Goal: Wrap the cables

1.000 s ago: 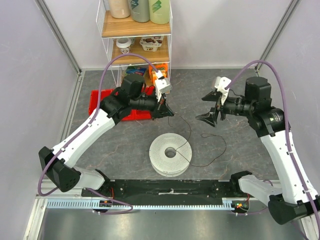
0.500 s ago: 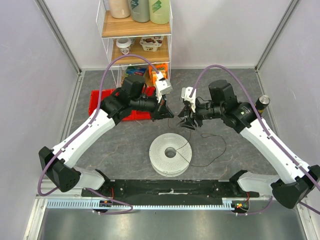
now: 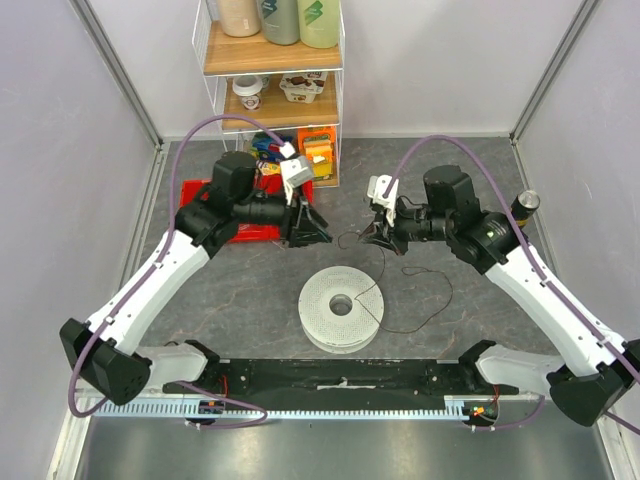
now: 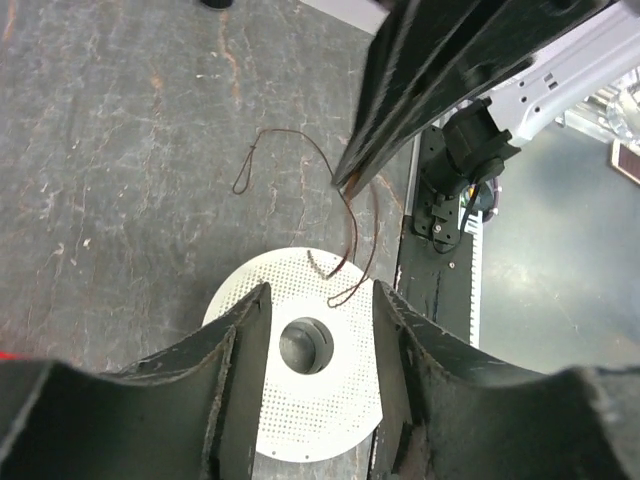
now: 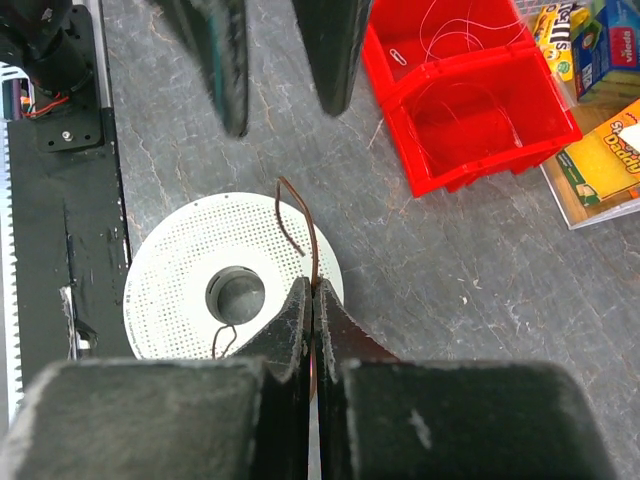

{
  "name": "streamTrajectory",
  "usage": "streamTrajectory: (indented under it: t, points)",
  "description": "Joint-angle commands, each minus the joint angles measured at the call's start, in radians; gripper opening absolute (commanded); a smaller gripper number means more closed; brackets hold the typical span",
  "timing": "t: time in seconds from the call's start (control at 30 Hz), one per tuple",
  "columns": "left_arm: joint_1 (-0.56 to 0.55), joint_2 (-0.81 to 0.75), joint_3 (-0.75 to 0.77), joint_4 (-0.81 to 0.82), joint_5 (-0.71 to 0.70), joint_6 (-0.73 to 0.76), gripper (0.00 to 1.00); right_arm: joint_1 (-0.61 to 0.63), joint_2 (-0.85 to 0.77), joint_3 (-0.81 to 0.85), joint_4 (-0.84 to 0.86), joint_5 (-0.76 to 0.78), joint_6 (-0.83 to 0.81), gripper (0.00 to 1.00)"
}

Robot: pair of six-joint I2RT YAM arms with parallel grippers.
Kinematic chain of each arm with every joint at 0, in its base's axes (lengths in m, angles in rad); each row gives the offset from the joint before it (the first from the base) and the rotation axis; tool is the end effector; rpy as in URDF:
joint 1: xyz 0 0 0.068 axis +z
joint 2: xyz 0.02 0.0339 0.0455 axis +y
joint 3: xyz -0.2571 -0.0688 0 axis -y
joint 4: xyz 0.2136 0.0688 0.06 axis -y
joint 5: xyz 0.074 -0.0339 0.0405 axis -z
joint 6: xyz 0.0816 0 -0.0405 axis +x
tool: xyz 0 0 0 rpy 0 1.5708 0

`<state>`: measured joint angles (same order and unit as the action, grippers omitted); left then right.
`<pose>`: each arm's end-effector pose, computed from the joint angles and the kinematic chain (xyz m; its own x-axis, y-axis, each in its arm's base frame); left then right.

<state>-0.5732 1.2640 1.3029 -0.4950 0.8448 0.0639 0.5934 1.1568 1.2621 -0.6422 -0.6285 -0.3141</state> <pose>0.1925 -0.1969 0.3704 -0.3103 0.2507 -0.9170 0.9459 0.1780 -0.2714 0.1746 0.1757 0.3594 -0.1341 -0.3919 -0.9102 -0.9596 0.2808 0.0205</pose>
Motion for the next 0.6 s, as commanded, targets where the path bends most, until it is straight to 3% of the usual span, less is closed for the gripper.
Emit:
streamTrajectory:
  t: [0.0, 0.3, 0.57]
  points:
    - [0.065, -0.064, -0.076, 0.137, 0.131, -0.096, 0.52, 0.003, -0.051, -0.015, 0.065, -0.046, 0.040, 0.00]
    - [0.024, -0.051, -0.096, 0.147, 0.157, -0.023, 0.54, 0.003, -0.048, -0.003, 0.085, -0.088, 0.070, 0.00]
    - [-0.002, -0.035, -0.114, 0.196, 0.146, -0.042, 0.44, 0.003, -0.046, 0.002, 0.092, -0.097, 0.082, 0.00]
